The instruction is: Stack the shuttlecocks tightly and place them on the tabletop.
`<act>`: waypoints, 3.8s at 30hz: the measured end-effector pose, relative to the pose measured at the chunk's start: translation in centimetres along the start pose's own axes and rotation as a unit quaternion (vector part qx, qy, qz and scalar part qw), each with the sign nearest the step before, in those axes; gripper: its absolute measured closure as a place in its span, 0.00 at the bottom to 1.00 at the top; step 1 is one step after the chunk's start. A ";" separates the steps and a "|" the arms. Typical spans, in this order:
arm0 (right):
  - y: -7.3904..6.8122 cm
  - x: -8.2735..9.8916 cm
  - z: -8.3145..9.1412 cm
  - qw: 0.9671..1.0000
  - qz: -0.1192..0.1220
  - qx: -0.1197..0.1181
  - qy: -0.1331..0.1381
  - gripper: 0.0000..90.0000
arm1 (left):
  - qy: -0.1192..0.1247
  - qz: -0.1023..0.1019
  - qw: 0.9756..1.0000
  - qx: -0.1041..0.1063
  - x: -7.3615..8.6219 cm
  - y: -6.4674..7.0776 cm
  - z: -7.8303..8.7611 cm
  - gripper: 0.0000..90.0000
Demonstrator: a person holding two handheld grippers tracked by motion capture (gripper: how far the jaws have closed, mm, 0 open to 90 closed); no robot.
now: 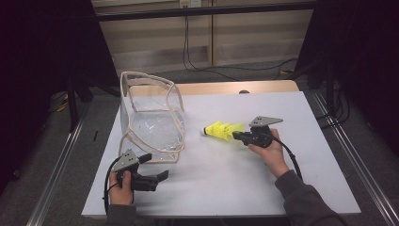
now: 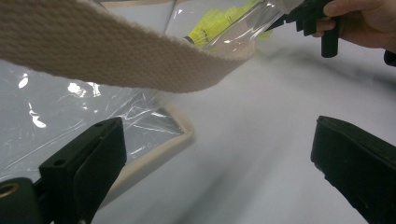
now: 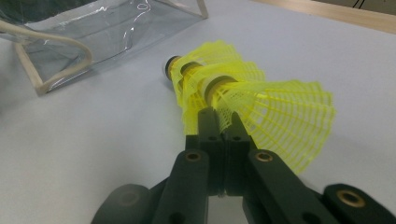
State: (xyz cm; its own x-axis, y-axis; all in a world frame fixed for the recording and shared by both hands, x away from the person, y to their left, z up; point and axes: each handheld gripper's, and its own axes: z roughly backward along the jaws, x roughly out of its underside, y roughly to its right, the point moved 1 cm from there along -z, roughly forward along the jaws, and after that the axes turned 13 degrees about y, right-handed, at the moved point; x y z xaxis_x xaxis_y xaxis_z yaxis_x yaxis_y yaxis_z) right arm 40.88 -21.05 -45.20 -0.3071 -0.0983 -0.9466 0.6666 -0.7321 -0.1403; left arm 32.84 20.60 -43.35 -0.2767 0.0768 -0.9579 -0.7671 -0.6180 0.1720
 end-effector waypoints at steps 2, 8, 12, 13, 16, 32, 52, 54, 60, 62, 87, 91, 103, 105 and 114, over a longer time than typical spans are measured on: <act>0.0 0.0 -0.1 1.000 0.004 -0.001 0.000 0.99 | 0.001 0.001 1.000 0.001 0.0 0.0 0.0 0.04; 0.0 0.0 -0.3 1.000 0.003 -0.001 -0.001 0.99 | 0.003 0.001 1.000 0.000 0.0 0.0 0.0 0.04; 0.0 0.0 -0.4 1.000 0.000 -0.002 0.000 0.99 | 0.000 0.001 1.000 0.000 0.0 0.0 0.0 0.04; 0.0 0.0 -0.4 1.000 0.000 -0.003 0.000 0.99 | 0.001 0.001 1.000 -0.001 0.0 0.0 0.0 0.04; 0.1 0.0 -0.4 1.000 -0.001 -0.001 0.000 0.99 | 0.001 0.001 1.000 0.000 0.0 0.0 0.0 0.04; -0.4 0.1 -1.0 1.000 0.006 -0.008 -0.004 0.99 | 0.002 0.002 1.000 -0.001 0.1 0.1 0.0 0.04; -0.8 0.2 -1.4 1.000 0.010 -0.012 -0.008 0.99 | 0.003 0.002 1.000 0.000 0.1 0.0 0.0 0.04; -0.8 0.2 -1.4 1.000 0.009 -0.013 -0.009 0.99 | 0.002 0.002 1.000 -0.002 0.1 0.1 0.1 0.04; -0.9 0.3 -1.5 1.000 0.009 -0.014 -0.014 0.99 | 0.000 0.002 1.000 -0.001 0.1 0.0 0.0 0.04; -0.9 0.4 -1.5 1.000 0.005 -0.012 -0.018 0.98 | 0.001 0.003 1.000 -0.001 0.1 0.0 0.1 0.04; -0.4 0.8 -0.2 0.999 -0.005 -0.005 -0.044 0.89 | 0.006 0.001 1.000 -0.002 0.0 0.1 0.1 0.04; -0.4 0.9 0.1 0.999 -0.001 -0.017 -0.045 0.98 | 0.004 0.000 1.000 -0.003 0.0 0.1 0.1 0.04; -0.8 0.5 -0.2 1.000 0.005 -0.022 -0.020 1.00 | 0.003 0.000 1.000 -0.003 0.0 0.1 0.1 0.04; -0.8 0.4 -0.2 1.000 0.006 -0.023 -0.018 1.00 | 0.003 0.000 1.000 -0.004 0.0 0.1 0.1 0.04; -1.2 0.7 -0.6 0.999 0.007 -0.023 -0.027 0.90 | 0.004 0.000 1.000 -0.003 0.0 0.1 0.1 0.04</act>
State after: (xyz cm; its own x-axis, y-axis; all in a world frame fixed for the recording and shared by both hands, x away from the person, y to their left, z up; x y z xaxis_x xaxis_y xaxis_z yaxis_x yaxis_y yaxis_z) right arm 40.34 -19.84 -45.88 -0.3321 -0.1450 -0.9320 0.7007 -0.6994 -0.1409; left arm 32.73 20.61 -43.30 -0.2720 0.0713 -0.9597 -0.7642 -0.6221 0.1704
